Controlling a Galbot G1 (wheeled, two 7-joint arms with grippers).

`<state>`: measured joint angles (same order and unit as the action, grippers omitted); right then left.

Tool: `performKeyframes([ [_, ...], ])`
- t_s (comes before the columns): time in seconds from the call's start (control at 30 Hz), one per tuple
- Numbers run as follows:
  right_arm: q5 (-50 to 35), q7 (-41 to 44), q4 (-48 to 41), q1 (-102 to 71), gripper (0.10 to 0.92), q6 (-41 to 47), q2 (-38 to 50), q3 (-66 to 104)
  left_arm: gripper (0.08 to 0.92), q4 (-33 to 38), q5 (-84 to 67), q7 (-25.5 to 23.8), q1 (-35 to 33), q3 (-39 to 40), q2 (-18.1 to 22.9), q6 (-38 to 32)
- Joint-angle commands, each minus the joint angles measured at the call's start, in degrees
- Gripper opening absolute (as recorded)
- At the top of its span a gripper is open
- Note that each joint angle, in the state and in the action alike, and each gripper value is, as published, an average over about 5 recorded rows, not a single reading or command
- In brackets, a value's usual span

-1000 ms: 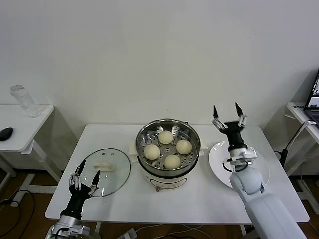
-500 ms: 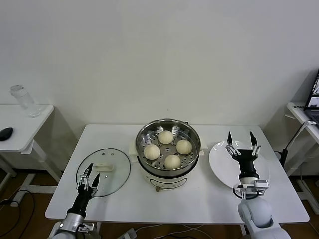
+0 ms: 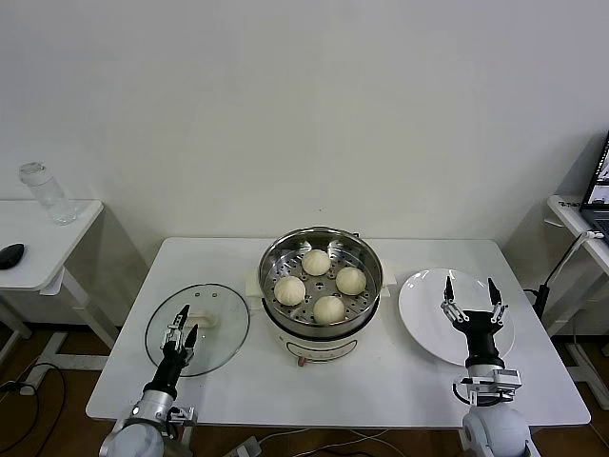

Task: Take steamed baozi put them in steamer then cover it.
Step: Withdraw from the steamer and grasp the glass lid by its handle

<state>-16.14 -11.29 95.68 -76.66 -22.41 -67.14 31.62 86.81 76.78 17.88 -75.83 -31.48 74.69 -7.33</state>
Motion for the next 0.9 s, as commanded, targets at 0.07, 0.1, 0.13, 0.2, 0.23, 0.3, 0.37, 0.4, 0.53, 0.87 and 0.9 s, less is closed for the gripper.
performKeyframes([
  [0.07,0.45,0.35,-1.83,-1.52,0.823,-0.57,-0.49,1.02,0.823,-5.37,1.39,-0.15,5.60,1.15,0.05,1.09],
  [0.1,0.47,0.36,-1.88,-1.54,0.823,-0.61,-0.49,1.04,0.823,-5.52,1.37,-0.18,5.73,1.23,0.03,1.14],
  [0.13,0.48,0.36,-1.90,-1.54,0.823,-0.63,-0.49,1.06,0.823,-5.66,1.36,-0.21,5.87,1.32,0.01,1.19],
  [0.2,0.53,0.36,-1.88,-1.50,0.823,-0.66,-0.49,1.08,0.823,-5.99,1.32,-0.25,6.22,1.41,0.04,1.25],
  [0.23,0.56,0.34,-1.86,-1.46,0.823,-0.65,-0.50,1.09,0.823,-6.19,1.31,-0.25,6.44,1.47,0.06,1.28],
  [0.3,0.68,0.32,-1.80,-1.39,0.823,-0.65,-0.53,1.06,0.823,-6.65,1.24,-0.31,6.94,1.56,0.13,1.38],
  [0.37,0.83,0.32,-1.72,-1.35,0.823,-0.65,-0.59,1.02,0.823,-7.24,1.16,-0.37,7.49,1.72,0.21,1.50],
  [0.4,0.91,0.32,-1.68,-1.35,0.823,-0.65,-0.62,1.01,0.823,-7.55,1.11,-0.40,7.76,1.76,0.26,1.57],
  [0.53,1.24,0.34,-1.66,-1.45,0.823,-0.73,-0.71,1.01,0.823,-9.03,0.96,-0.39,8.74,1.91,0.39,1.60],
  [0.87,1.58,0.44,-1.67,-1.38,0.823,-0.82,-0.65,0.97,0.748,-10.28,0.55,-0.93,9.44,1.73,0.41,1.22],
  [0.9,1.58,0.45,-1.64,-1.34,0.823,-0.83,-0.67,0.95,0.714,-10.46,0.43,-1.07,9.52,1.72,0.43,1.20],
])
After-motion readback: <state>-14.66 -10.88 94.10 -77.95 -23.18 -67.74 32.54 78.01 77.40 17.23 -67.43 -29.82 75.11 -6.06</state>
